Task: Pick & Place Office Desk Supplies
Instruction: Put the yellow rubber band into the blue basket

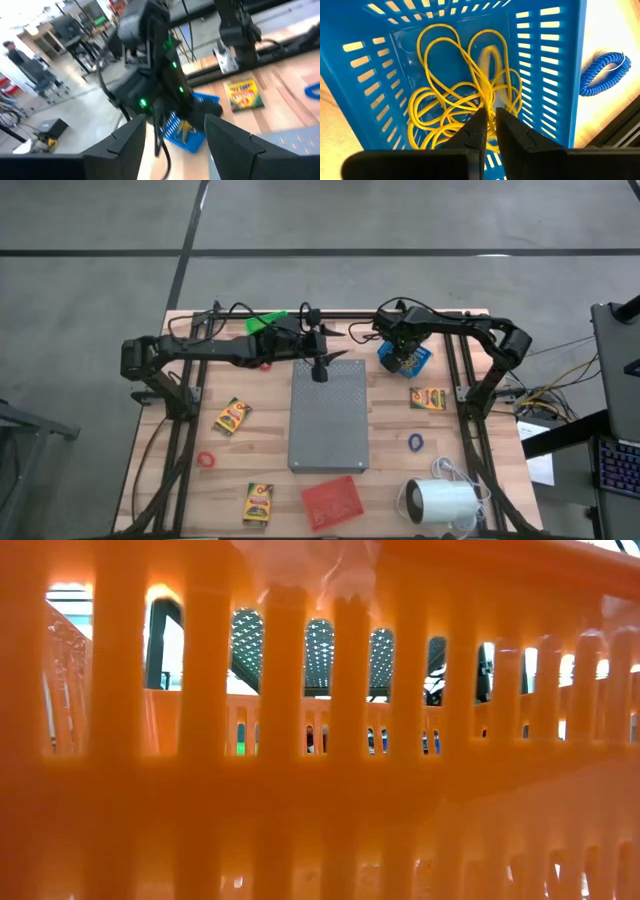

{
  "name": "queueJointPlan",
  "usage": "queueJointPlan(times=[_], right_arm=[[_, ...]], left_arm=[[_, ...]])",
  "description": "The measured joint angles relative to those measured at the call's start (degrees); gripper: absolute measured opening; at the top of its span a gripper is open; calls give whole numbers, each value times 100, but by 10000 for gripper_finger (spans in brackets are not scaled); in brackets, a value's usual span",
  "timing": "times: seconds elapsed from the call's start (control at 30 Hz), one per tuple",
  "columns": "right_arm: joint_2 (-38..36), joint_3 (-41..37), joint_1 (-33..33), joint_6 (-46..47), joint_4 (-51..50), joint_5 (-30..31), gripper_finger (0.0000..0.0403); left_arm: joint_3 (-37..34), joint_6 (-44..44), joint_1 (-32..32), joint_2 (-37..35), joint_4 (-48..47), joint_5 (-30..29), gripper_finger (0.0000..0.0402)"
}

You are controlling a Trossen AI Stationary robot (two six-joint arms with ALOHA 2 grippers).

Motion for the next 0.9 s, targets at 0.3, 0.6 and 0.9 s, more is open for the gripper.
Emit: queueJointPlan(times=[0.3,0.6,0.9], right_arm=[[0,1,0,12,15,4,39],[0,2,0,-61,76,23,38],[0,2,0,-61,121,22,38]], left_arm=[[0,-2,1,0,-986,1,206],[0,144,1,0,-1318,-23,206],[0,151,1,0,-1319,-23,206]])
